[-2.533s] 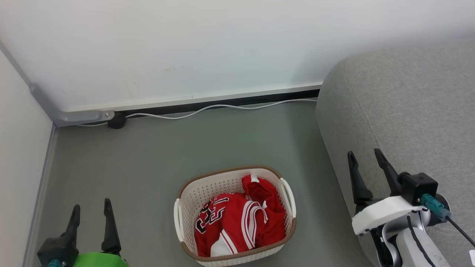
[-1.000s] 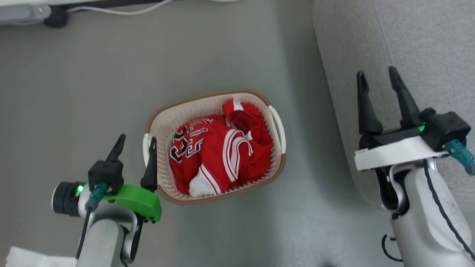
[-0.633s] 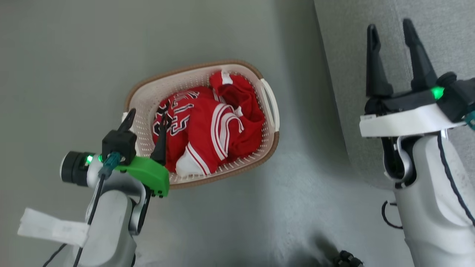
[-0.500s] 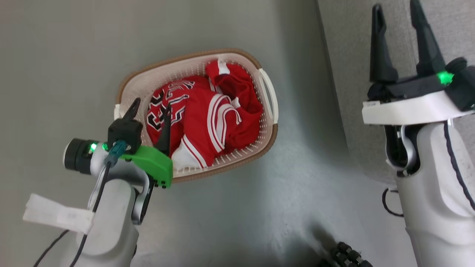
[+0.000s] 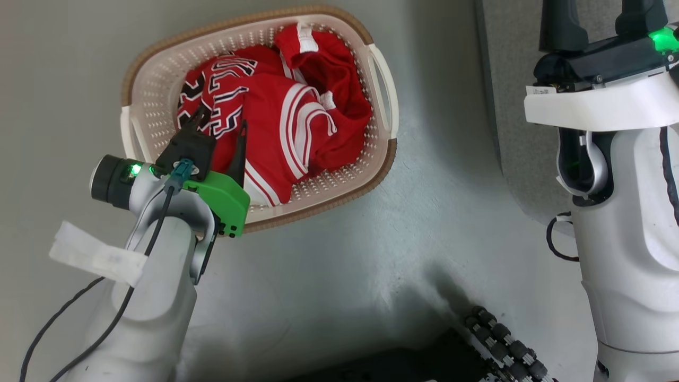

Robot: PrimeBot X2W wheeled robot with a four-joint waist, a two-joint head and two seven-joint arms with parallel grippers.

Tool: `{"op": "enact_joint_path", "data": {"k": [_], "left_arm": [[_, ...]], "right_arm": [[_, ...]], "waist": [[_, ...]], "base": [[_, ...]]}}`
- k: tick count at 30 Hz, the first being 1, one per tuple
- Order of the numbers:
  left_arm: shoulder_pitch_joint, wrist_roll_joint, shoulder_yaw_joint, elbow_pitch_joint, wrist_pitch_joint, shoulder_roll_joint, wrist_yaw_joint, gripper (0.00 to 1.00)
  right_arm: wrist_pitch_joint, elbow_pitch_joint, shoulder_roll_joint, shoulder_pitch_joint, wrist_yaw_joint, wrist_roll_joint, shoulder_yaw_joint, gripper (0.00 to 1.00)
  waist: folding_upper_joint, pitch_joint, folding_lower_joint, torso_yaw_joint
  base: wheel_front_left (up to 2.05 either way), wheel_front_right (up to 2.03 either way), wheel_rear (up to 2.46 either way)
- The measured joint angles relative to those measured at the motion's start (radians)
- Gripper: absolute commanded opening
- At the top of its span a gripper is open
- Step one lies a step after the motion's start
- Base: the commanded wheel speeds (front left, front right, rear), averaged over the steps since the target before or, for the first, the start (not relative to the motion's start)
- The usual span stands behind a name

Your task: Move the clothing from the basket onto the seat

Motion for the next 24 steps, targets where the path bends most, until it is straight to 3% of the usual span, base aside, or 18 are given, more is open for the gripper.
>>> {"op": "enact_joint_path", "data": {"k": [24], "left_arm": [[-0.163,0.033,0.0,0.226,0.012,0.011,-0.002,1.0]], "right_arm": [[0.0,0.004,-0.001,-0.069,-0.026,0.051,0.051,1.0]], "waist": [[0.0,0.13,-0.0001,-0.071]], "base": [[0.0,0.0,0.0]]}}
